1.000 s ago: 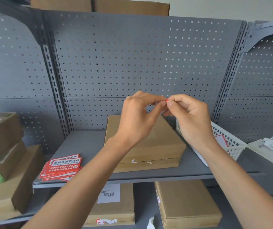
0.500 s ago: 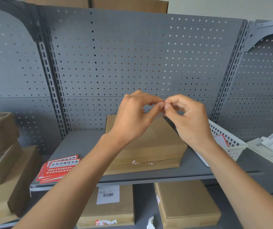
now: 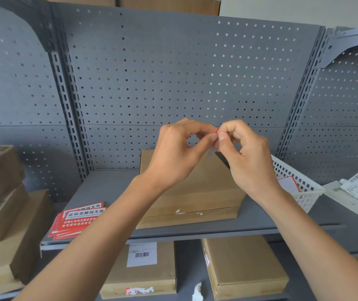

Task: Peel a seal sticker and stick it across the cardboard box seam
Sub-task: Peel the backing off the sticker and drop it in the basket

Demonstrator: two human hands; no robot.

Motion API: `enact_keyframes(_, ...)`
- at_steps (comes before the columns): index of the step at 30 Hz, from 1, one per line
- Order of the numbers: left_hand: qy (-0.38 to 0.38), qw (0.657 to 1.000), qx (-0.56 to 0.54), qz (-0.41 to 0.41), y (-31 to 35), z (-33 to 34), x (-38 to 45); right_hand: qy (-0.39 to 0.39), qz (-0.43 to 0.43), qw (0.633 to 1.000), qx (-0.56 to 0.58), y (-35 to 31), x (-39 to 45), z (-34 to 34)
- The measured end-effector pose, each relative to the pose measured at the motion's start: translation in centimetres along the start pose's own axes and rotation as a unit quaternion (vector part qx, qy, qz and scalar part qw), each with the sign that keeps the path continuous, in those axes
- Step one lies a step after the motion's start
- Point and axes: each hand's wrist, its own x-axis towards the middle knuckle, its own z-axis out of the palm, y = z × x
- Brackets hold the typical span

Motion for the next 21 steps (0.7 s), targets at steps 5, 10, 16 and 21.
enact_keyframes(5, -0.008, 1.000, 0.002, 0.006, -0.3, -0.3, -0.1, -0.018, -0.011, 0.999, -0.027, -0.3, 0.2, -0.3)
enact_keyframes(10, -0.033, 0.999, -0.003, 0.000, -0.8, -0.6, 0.1, -0.035, -0.025, 0.998, -0.055, -0.4, 0.5, -0.7)
enact_keyframes(16, -0.031, 0.999, -0.014, -0.013, -1.1, -0.8, 0.0, -0.032, -0.034, 0.997, -0.063, -0.4, 0.4, -0.4)
enact_keyframes(21, -0.036, 0.999, -0.020, -0.030, -1.2, -0.9, 0.0, -0.034, -0.016, 0.998, -0.043, -0.8, 0.3, -0.4)
